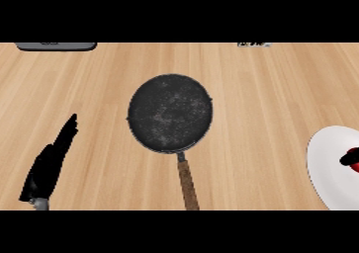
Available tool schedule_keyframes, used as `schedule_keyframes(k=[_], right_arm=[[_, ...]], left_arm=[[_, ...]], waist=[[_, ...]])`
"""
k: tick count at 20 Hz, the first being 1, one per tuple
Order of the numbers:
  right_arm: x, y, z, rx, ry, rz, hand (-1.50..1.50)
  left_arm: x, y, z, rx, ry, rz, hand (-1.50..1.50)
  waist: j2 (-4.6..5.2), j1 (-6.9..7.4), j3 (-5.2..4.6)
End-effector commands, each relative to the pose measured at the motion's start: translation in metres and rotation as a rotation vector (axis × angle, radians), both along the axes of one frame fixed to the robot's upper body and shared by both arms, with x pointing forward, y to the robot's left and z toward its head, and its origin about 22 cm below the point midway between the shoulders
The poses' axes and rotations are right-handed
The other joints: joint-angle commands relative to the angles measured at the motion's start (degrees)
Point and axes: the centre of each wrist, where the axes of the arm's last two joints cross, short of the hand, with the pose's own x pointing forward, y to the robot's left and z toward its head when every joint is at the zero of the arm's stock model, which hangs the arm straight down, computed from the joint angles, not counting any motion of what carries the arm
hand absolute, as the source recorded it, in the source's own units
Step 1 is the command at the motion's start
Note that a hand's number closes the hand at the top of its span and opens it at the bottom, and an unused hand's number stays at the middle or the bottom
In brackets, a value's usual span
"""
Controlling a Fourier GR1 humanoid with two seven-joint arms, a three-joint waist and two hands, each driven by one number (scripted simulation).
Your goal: Pick the tomato from the plate and place it in the pan
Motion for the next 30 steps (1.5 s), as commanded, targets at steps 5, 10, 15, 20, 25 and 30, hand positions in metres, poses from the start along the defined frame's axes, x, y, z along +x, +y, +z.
schedule_keyframes(k=[5,10,15,20,25,30], right_arm=[[0.012,0.029,-0.018,-0.011,0.09,-0.023,-1.5],[-0.013,-0.005,-0.049,-0.009,0.083,-0.029,-1.5],[-0.009,-0.005,-0.056,-0.01,-0.021,-0.049,1.5],[-0.011,-0.012,-0.06,0.056,-0.042,-0.087,1.5],[-0.004,0.007,-0.056,0.048,-0.083,-0.095,1.5],[0.02,0.055,-0.02,-0.111,-0.19,0.389,1.5]], left_arm=[[-0.007,-0.003,0.007,0.003,-0.002,-0.006,0.0],[-0.01,0.006,0.01,-0.004,-0.008,0.005,0.0],[0.005,0.013,0.001,0.001,0.009,0.007,0.0],[-0.006,0.021,0.005,0.003,-0.004,-0.004,0.0],[0.016,-0.001,0.005,0.012,0.011,-0.003,0.0],[0.0,0.001,0.005,0.002,-0.002,-0.028,0.0]], waist=[[-0.03,0.24,0.0],[0.0,0.1,0.02],[0.05,-0.07,0.01],[0.07,0.23,0.04],[0.07,-0.32,0.01],[0.37,2.96,0.04]])
